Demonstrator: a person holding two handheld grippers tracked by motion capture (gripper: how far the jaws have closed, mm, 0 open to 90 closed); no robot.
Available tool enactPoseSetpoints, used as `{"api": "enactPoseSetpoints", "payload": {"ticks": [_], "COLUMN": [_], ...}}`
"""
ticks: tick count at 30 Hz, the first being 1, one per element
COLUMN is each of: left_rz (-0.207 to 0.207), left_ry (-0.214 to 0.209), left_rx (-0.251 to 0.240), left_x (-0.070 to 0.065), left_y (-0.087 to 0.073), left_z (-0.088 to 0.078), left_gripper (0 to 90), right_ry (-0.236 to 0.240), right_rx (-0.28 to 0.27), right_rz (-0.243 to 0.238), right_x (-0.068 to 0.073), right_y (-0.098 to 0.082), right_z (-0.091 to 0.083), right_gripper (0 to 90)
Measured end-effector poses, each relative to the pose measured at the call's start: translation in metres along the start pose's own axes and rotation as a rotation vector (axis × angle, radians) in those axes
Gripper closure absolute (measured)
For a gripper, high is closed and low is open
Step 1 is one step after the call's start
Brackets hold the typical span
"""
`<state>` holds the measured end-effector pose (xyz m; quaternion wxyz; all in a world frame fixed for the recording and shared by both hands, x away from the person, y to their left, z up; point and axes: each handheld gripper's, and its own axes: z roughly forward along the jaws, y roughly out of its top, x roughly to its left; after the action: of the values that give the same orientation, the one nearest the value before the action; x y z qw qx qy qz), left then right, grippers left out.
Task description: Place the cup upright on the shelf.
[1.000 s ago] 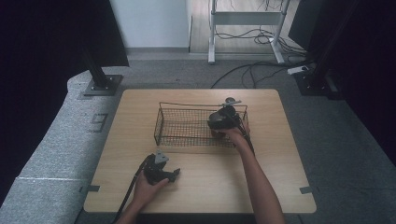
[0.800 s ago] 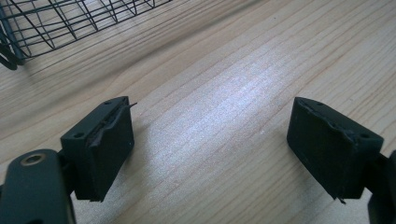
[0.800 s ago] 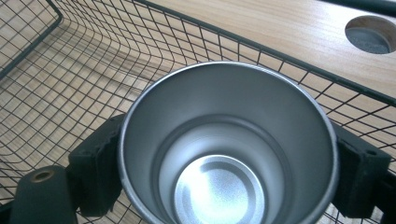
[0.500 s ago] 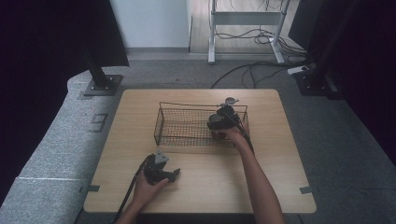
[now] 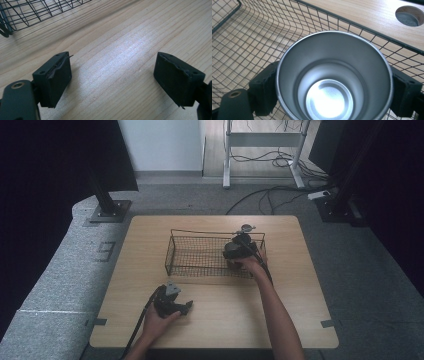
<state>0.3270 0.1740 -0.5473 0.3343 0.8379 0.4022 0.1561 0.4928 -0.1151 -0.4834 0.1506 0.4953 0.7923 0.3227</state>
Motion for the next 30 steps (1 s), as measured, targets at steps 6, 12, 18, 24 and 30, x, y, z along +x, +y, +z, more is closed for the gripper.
{"api": "enactPoseSetpoints", "payload": {"ticks": [6,12,18,24,30], "left_rz": [0.000,0.000,0.000,0.000,0.001], "left_ry": [0.000,0.000,0.000,0.000,0.000], "left_rx": [0.000,0.000,0.000,0.000,0.001], "left_x": [0.000,0.000,0.000,0.000,0.000], "left_y": [0.000,0.000,0.000,0.000,0.000], "left_z": [0.000,0.000,0.000,0.000,0.000], "left_gripper": [14.6,14.6,14.6,14.6,14.6], "right_ry": [-0.012,-0.006,0.003,-0.008,0.002], "right_rx": [0.031,0.014,-0.015,-0.069,-0.148], "right_rz": [-0.024,-0.006,-0.006,0.001,0.011], "right_x": [0.003,-0.001,-0.002,0.001,0.002], "right_y": [-0.002,-0.003,-0.002,-0.001,-0.003], "right_z": [-0.004,-0.010,-0.015,-0.020,-0.032], "right_gripper": [12.4,12.3,12.0,9.4,10.8]}}
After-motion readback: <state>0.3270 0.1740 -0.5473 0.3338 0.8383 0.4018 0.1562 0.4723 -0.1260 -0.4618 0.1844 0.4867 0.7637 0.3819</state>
